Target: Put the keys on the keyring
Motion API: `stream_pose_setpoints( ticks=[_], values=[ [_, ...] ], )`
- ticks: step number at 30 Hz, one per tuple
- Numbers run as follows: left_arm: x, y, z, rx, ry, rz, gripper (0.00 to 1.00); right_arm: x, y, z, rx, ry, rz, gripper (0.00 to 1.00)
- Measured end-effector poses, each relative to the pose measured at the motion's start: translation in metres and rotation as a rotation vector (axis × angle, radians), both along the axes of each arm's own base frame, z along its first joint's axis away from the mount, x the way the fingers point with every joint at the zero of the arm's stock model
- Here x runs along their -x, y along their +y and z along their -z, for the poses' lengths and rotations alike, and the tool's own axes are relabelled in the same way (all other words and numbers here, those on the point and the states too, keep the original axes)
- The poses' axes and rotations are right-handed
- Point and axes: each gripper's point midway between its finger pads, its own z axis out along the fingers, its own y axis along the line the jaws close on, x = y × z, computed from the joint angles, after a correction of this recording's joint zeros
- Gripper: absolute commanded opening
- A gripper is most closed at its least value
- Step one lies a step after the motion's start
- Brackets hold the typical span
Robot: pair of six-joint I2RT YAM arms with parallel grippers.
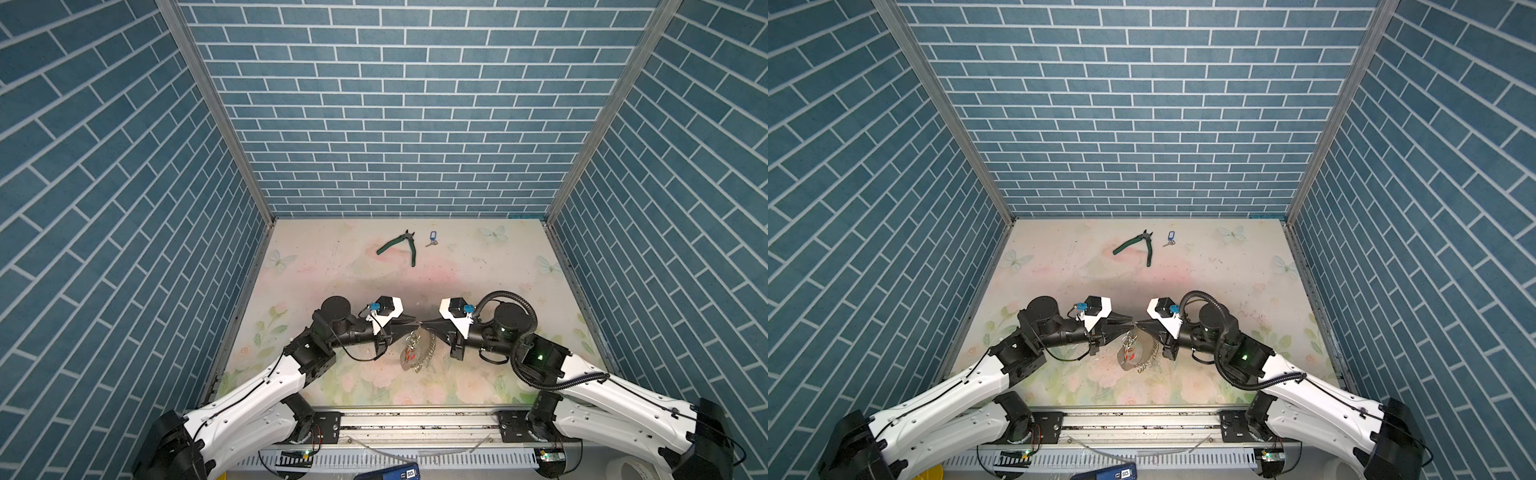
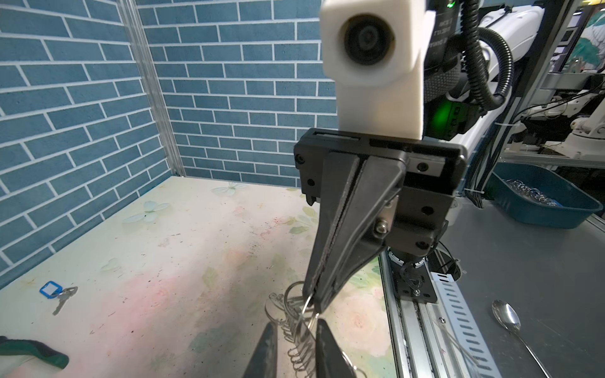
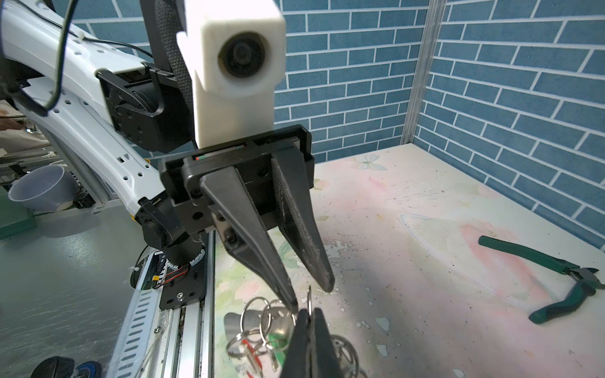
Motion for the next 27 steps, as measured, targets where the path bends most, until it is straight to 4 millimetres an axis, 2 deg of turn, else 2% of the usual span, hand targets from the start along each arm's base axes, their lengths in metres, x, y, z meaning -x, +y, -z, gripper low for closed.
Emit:
stream_pose_setpoints(
  ticks=[6,9,16,20,27],
  values=[
    [-0.003,0.004,-0.008,0.029,0.007,-0.013,0.29,0.0,-0.001,0.0,0.002,-0.019,0.001,0.0],
    [-0.006,0.006,-0.013,0.048,0.005,-0.022,0.29,0.0,-0.003,0.002,0.003,-0.02,0.007,0.0],
    [-0.001,0.002,-0.009,0.053,0.031,0.034,0.29,-0.001,-0.004,0.001,0.0,-0.026,0.008,0.0],
    [0.003,0.0,-0.011,0.062,0.028,0.069,0.26,0.0,-0.003,-0.002,-0.011,-0.031,0.001,0.0],
    [0.003,-0.004,-0.001,0.043,0.06,0.094,0.21,0.001,-0.003,-0.007,-0.028,-0.041,-0.002,0.0]
  ],
)
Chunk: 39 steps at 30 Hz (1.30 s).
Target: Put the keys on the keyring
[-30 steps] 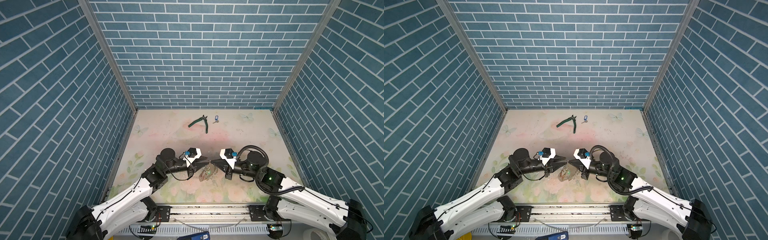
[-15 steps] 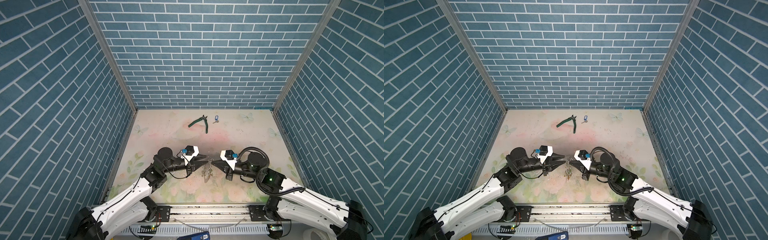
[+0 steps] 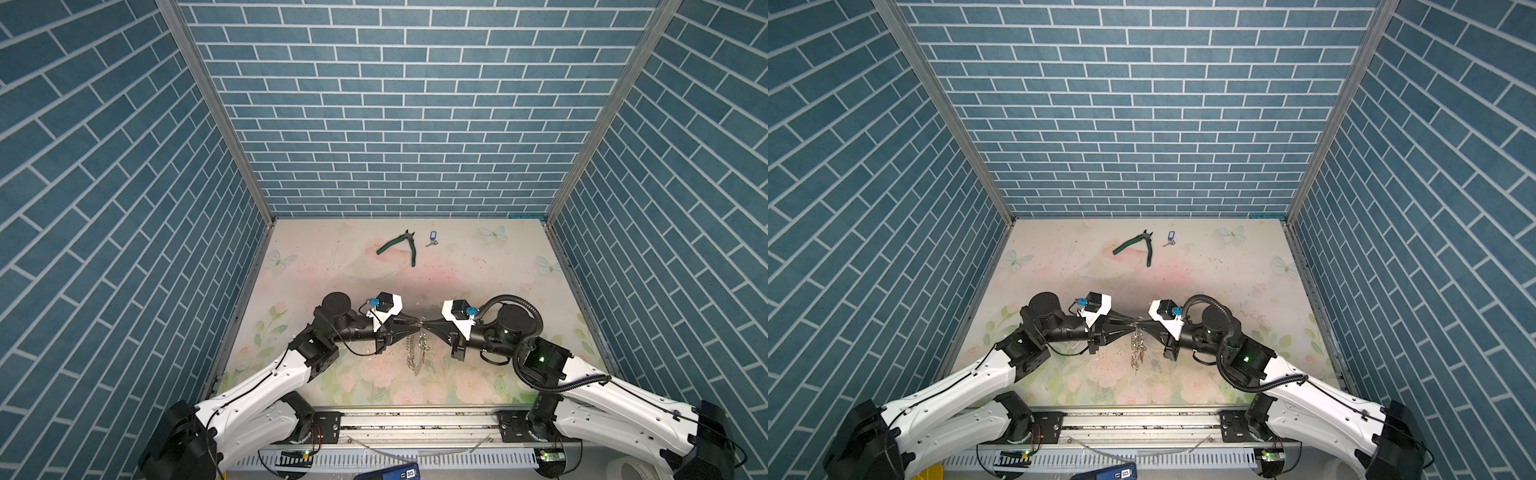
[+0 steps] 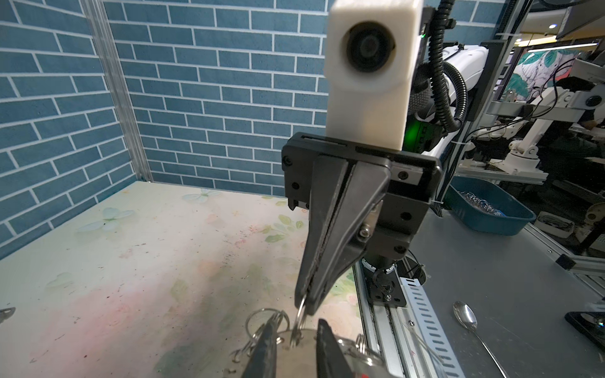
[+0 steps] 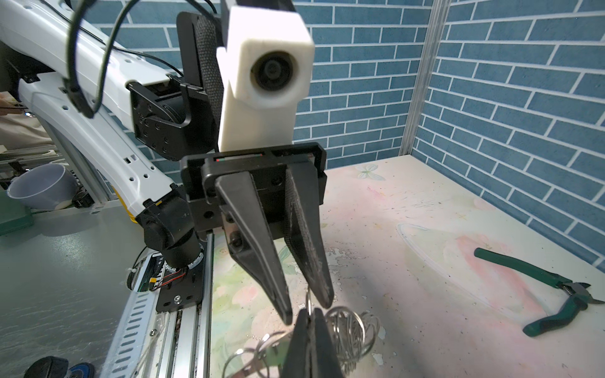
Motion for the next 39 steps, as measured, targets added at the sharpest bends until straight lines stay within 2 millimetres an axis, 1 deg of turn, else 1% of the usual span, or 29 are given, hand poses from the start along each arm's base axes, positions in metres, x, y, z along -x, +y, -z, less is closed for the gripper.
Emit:
stream_pose_setpoints(
  ticks=[4,7,18,19,20,21,22,24,29,32,35,39],
  values=[
    [0.0,0.0,-0.001,0.002,-0.003,0.0,0.17,0.0,0.001,-0.002,-0.009,0.0,-0.003,0.0],
    [0.0,0.0,-0.003,0.009,-0.01,0.0,0.14,-0.001,0.003,0.001,-0.003,0.006,-0.004,0.0],
    [-0.004,0.0,-0.003,0.013,-0.014,-0.013,0.0,-0.004,0.004,0.003,0.001,0.008,0.002,0.0],
    [-0.005,0.0,-0.002,0.011,-0.012,-0.017,0.0,-0.004,0.004,0.004,0.004,0.01,0.005,0.0],
    [-0.005,-0.001,-0.001,0.007,-0.011,-0.021,0.0,-0.005,0.004,0.006,0.011,0.013,0.009,0.04],
    [-0.006,-0.001,0.0,0.003,-0.01,-0.024,0.0,-0.005,0.003,0.008,0.017,0.016,0.012,0.11],
    [-0.006,-0.001,0.002,-0.004,-0.009,-0.026,0.0,-0.006,0.002,0.01,0.026,0.02,0.021,0.15],
    [-0.01,0.0,0.009,-0.029,-0.001,-0.048,0.0,-0.007,0.0,0.015,0.051,0.028,0.025,0.2],
    [-0.013,0.002,0.025,-0.09,0.003,-0.071,0.0,-0.003,-0.009,0.035,0.186,0.049,0.014,0.2],
    [-0.015,0.002,0.033,-0.139,0.007,-0.07,0.0,-0.002,-0.012,0.035,0.24,0.039,0.003,0.19],
    [-0.019,-0.001,0.034,-0.174,0.003,-0.058,0.0,-0.002,-0.012,0.037,0.277,0.033,-0.006,0.18],
    [-0.019,-0.006,0.032,-0.192,0.002,-0.026,0.0,-0.004,-0.011,0.045,0.332,0.046,-0.015,0.18]
  ],
)
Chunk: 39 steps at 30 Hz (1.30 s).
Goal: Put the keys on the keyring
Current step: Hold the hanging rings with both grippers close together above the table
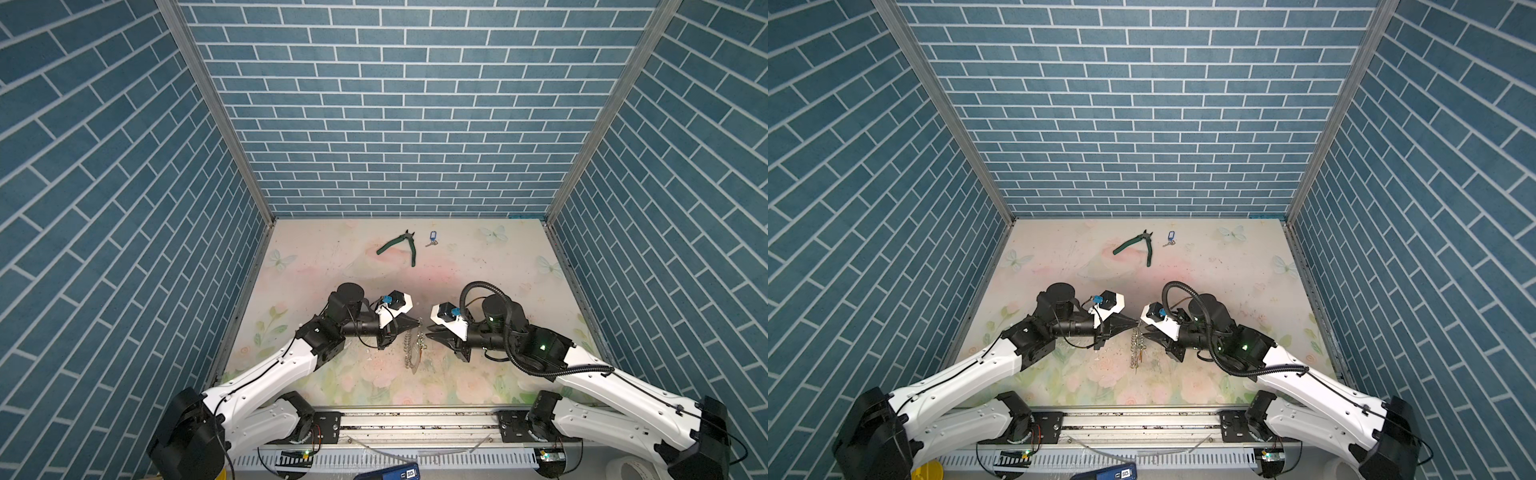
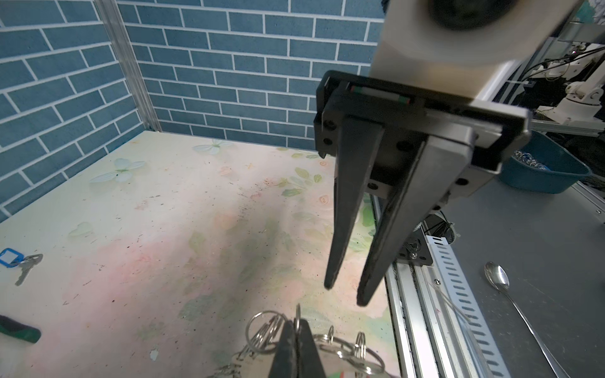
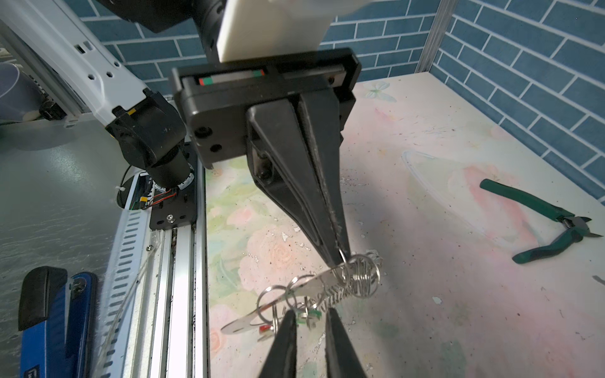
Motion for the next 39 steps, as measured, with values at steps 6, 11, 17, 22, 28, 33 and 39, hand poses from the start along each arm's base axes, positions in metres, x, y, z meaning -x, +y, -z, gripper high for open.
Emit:
stream_pose_setpoints(
  ticks=[6,11,17,22,28,33,39],
  values=[
    [0.006,-0.002,0.009,-0.026,0.035,0.048,0.0,-0.002,0.001,0.006,0.032,0.005,-0.003,0.17],
    [0.011,-0.003,0.012,-0.03,0.045,0.075,0.0,-0.002,0.001,0.006,0.033,0.005,-0.002,0.18],
    [0.017,-0.004,0.013,-0.029,0.056,0.104,0.0,-0.002,0.001,0.008,0.039,0.009,-0.003,0.13],
    [0.021,-0.005,0.014,-0.031,0.066,0.12,0.0,-0.001,0.004,0.015,0.061,0.034,-0.016,0.11],
    [0.021,-0.005,0.015,-0.035,0.07,0.121,0.0,0.001,0.005,0.018,0.071,0.052,-0.032,0.07],
    [0.022,-0.004,0.016,-0.037,0.072,0.126,0.0,0.003,0.006,0.019,0.072,0.063,-0.041,0.03],
    [0.022,-0.004,0.016,-0.04,0.071,0.123,0.0,0.003,0.007,0.02,0.074,0.072,-0.046,0.01]
  ],
)
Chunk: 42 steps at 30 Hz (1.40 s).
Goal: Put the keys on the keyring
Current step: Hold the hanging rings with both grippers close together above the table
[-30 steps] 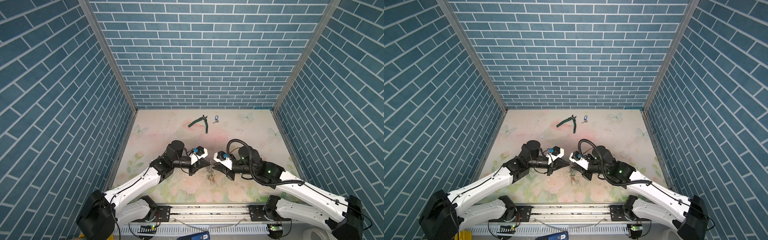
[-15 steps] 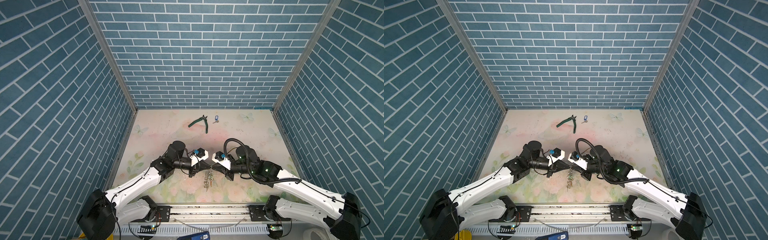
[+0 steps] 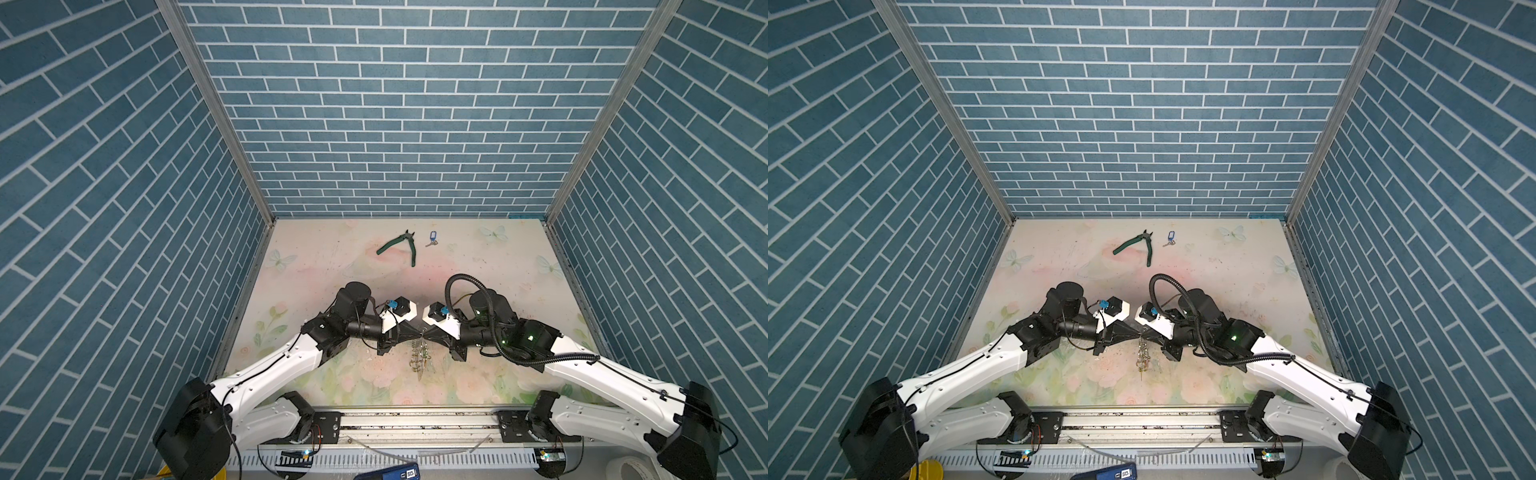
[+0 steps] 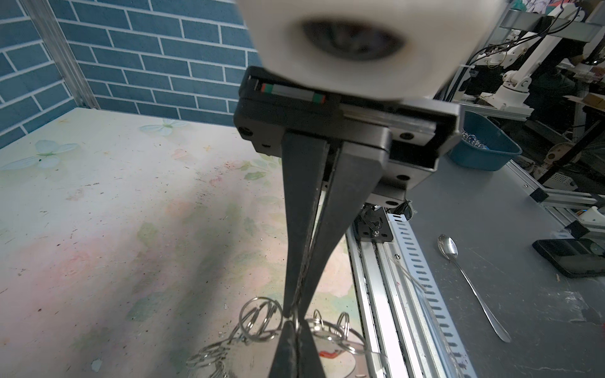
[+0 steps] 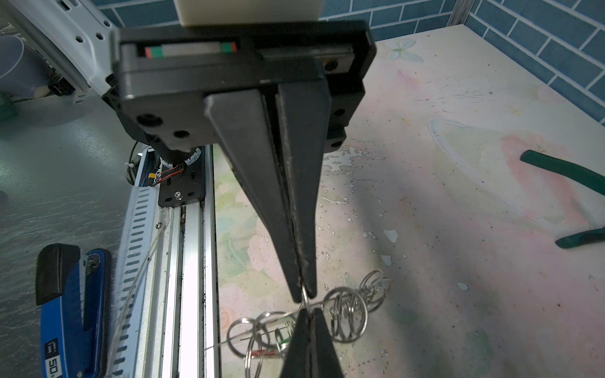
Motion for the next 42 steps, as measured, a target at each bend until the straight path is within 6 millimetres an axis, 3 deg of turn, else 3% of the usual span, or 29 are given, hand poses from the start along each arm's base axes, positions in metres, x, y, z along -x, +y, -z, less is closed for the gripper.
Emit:
stream_pose_setpoints(
  ticks=[5,10,14,27,37,42],
  values=[
    [0.0,0.0,0.0,-0.001,-0.001,-0.002,0.07,0.0,0.0,0.0,-0.001,-0.002,0.001,0.0],
    [-0.001,-0.001,-0.007,0.022,-0.022,-0.012,0.24,-0.01,-0.001,-0.008,-0.037,-0.038,0.044,0.0],
    [-0.003,0.004,-0.013,0.064,-0.052,-0.043,0.28,-0.018,-0.009,-0.016,-0.114,-0.052,0.098,0.0],
    [-0.015,0.006,-0.021,0.138,-0.043,-0.091,0.26,-0.021,-0.01,-0.014,-0.285,-0.029,0.142,0.0],
    [-0.016,0.005,-0.02,0.153,-0.038,-0.096,0.25,-0.02,-0.005,-0.034,-0.412,-0.029,0.135,0.0],
    [-0.017,0.005,-0.026,0.182,-0.041,-0.095,0.2,-0.018,-0.002,-0.04,-0.446,-0.018,0.115,0.0]
  ],
)
